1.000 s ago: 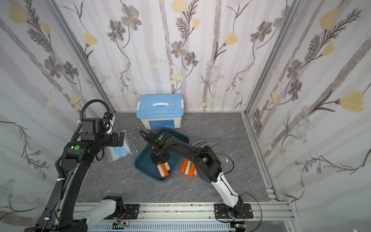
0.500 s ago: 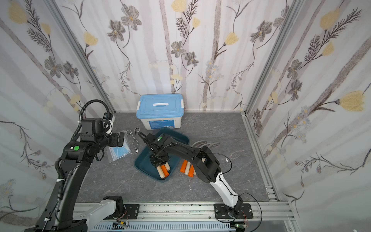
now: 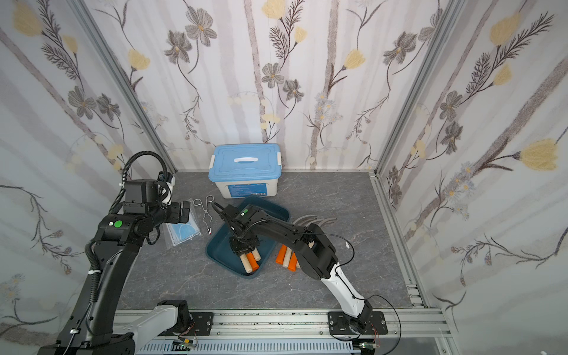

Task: Put small sickles into storage boxes
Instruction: Place the sickle in the storage box.

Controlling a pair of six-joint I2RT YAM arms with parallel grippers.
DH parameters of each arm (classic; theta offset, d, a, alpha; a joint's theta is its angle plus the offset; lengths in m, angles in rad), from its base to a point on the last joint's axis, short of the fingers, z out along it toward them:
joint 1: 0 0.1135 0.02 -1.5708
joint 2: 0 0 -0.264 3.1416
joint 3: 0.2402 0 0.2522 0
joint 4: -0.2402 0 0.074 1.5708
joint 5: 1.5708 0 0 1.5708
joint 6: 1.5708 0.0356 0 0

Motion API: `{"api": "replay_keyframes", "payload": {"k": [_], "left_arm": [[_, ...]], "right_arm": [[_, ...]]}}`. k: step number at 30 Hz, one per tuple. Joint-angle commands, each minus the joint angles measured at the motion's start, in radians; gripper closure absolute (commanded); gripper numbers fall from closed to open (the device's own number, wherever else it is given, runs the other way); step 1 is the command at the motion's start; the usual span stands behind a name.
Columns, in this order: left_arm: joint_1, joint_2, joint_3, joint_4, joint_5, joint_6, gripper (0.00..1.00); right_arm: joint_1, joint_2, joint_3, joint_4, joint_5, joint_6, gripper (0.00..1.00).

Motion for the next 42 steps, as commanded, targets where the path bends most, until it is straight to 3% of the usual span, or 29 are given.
{"api": "replay_keyframes", "payload": {"k": [1, 27, 36, 42], "left_arm": [[0.007, 0.003, 0.008, 0.018, 0.012, -0.017, 0.0], [0.013, -0.006, -0.007, 0.011, 0.007, 0.0, 0.0], [0.013, -0.006, 0.0, 0.006, 0.007, 0.01, 0.0], [0.013, -0.004, 0.001, 0.003, 0.007, 0.014, 0.0]], "right_arm": [[0.001, 0.004, 0.008, 0.011, 0.007, -0.012, 0.94], [0.001, 0.005, 0.008, -0.002, 0.025, -0.012, 0.79], [0.002, 0.007, 0.008, -0.017, 0.048, -0.012, 0.62], [0.002, 0.004, 0.008, -0.016, 0.06, -0.012, 0.61]]}}
